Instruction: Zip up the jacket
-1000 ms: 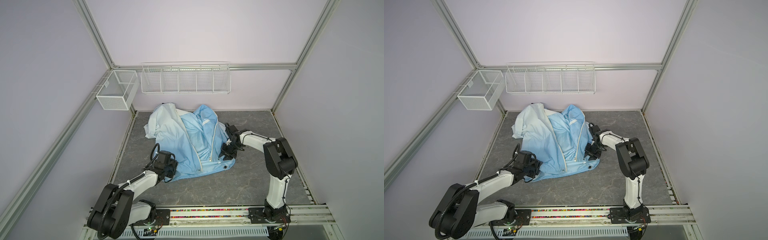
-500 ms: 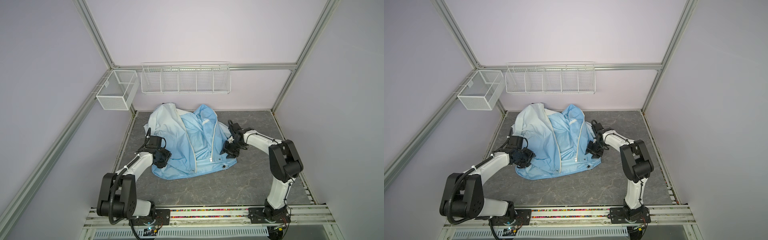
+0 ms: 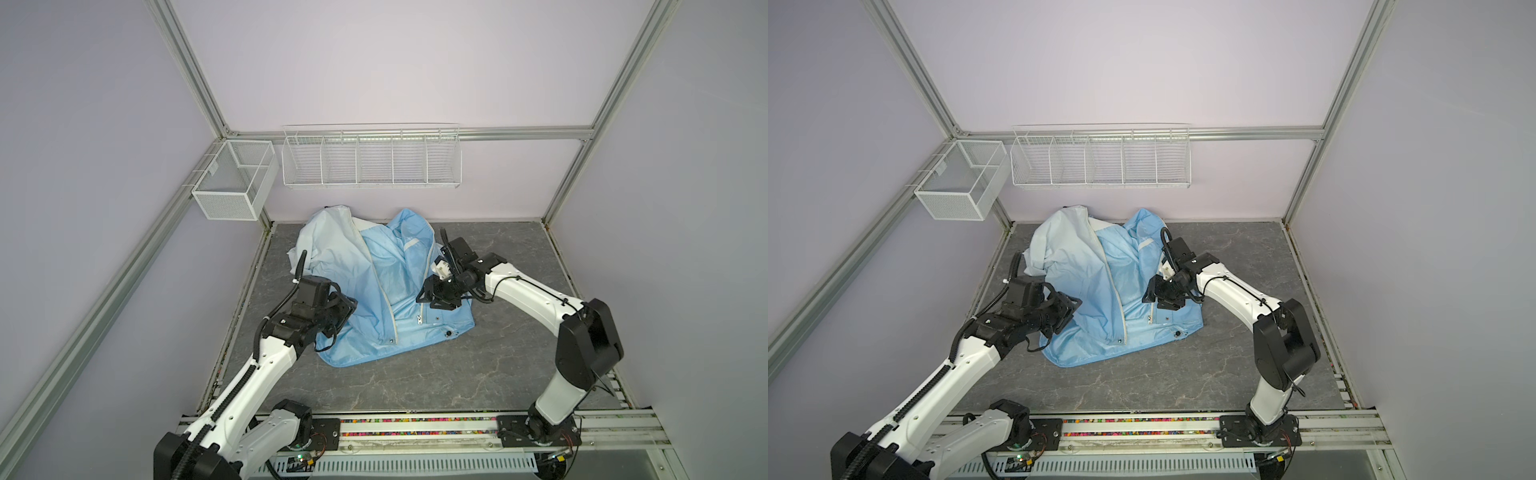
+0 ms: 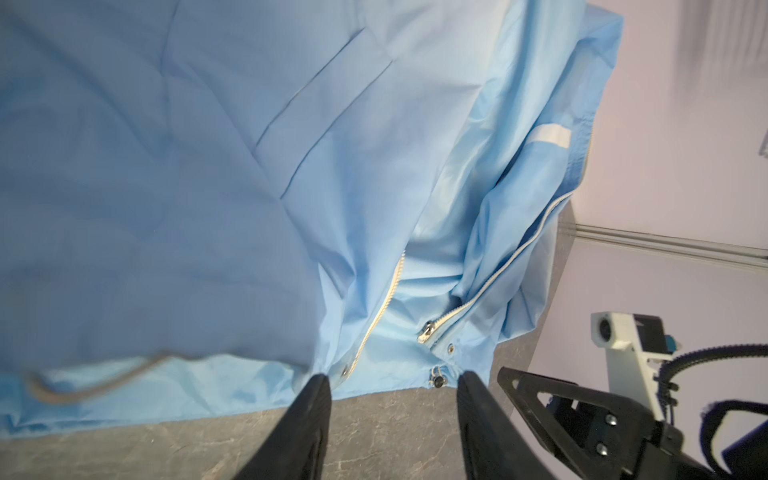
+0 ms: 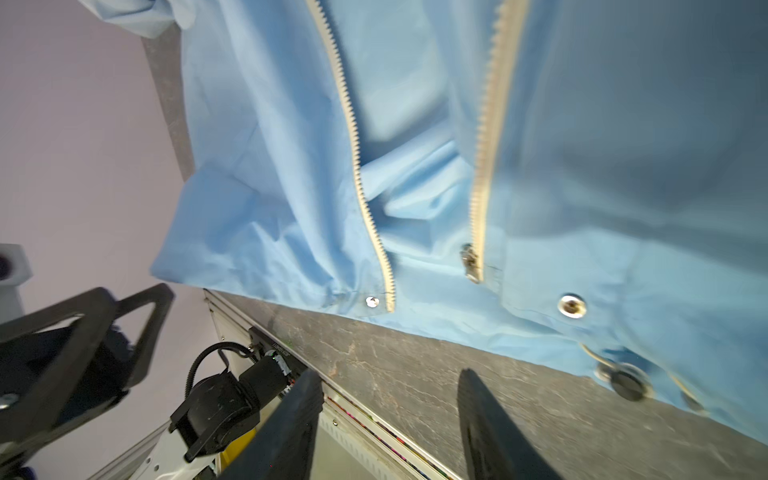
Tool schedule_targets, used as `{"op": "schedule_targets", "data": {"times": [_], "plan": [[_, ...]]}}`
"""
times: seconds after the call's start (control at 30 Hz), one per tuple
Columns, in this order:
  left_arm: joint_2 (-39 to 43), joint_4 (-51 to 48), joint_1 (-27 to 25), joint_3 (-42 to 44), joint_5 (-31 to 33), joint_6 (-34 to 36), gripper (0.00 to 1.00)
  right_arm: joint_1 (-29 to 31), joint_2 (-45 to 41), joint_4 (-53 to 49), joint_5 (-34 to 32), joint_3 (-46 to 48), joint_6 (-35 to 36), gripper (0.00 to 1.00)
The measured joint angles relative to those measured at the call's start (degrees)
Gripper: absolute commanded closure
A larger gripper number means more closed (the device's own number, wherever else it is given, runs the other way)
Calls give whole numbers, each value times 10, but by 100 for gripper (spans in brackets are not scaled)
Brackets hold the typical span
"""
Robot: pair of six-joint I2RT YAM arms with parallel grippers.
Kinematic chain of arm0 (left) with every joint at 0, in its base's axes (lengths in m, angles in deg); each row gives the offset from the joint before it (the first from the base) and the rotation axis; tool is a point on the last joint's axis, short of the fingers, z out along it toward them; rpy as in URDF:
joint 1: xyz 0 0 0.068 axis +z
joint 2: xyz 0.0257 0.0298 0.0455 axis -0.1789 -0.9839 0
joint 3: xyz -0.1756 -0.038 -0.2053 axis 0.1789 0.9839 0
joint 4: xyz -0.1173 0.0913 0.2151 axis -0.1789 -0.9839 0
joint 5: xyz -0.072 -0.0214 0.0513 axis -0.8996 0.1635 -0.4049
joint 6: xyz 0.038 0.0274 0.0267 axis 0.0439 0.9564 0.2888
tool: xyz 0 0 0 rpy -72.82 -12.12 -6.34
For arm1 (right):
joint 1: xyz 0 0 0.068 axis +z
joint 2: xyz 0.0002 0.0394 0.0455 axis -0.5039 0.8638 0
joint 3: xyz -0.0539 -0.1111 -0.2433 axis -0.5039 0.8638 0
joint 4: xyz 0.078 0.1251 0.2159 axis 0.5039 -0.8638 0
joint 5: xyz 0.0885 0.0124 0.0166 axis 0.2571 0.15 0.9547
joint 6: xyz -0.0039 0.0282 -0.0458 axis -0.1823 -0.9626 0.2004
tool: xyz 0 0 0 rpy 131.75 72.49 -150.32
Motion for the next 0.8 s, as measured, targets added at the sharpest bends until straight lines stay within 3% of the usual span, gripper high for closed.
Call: {"op": "schedule_targets", "data": {"times": [0.23,0.43,0.8], "plan": [[61,-24,-97,55,48,-91,39,41,90,64,53,0,-34,48],[57,-3,-175,94,79,-163,39,41,147,75,64,0,-31,48],[87,31,-195,121,119,-220,37,41,184,132,106,1,-9,49]]}}
